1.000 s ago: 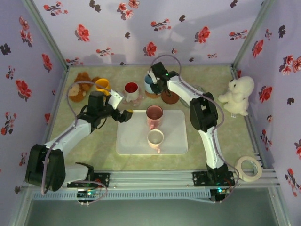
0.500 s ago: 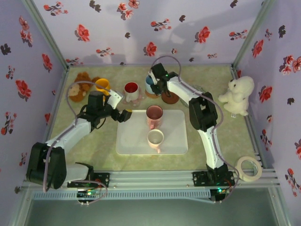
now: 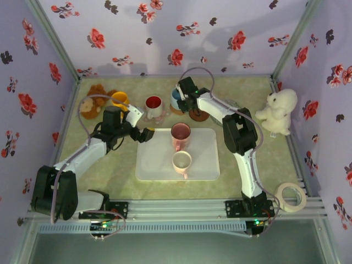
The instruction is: Place the cup by the coaster
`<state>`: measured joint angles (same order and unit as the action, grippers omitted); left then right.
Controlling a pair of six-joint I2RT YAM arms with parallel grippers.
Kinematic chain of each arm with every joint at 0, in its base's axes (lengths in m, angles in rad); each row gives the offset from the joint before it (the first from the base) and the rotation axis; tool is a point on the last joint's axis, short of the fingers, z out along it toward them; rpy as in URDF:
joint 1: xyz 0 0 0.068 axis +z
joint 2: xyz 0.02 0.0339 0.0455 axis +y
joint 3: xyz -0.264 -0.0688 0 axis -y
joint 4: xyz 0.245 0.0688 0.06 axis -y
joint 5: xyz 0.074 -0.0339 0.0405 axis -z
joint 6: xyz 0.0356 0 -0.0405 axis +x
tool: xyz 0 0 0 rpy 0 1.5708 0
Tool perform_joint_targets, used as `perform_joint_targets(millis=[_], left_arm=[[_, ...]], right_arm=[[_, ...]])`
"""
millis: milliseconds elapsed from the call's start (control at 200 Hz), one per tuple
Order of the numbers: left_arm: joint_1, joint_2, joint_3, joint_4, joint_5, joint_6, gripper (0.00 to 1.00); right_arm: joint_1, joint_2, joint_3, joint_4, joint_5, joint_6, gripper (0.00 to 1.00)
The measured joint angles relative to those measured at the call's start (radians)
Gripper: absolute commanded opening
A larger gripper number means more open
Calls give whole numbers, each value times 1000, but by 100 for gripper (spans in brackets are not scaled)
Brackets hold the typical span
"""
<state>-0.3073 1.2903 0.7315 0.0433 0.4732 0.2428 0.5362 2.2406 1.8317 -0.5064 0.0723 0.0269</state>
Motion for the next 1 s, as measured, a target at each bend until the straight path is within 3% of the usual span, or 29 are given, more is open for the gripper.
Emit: perform_joint_targets(millis=[200,305,390,635,1000], left_arm=[[0,0,0,1,2,0,99],[0,0,0,1,2,0,99],[0,0,0,1,3,0,99],[0,0,0,1,10,0,99],[0,0,0,1,18,0,99]], right_arm=[[1,-14,-20,5,0,0,4],[1,-14,-21,5,0,0,14],[3,-14,-21,5,0,0,28],[14,-16,-20,5,3,3,52],[21,-57,-21,0,3,38,60]])
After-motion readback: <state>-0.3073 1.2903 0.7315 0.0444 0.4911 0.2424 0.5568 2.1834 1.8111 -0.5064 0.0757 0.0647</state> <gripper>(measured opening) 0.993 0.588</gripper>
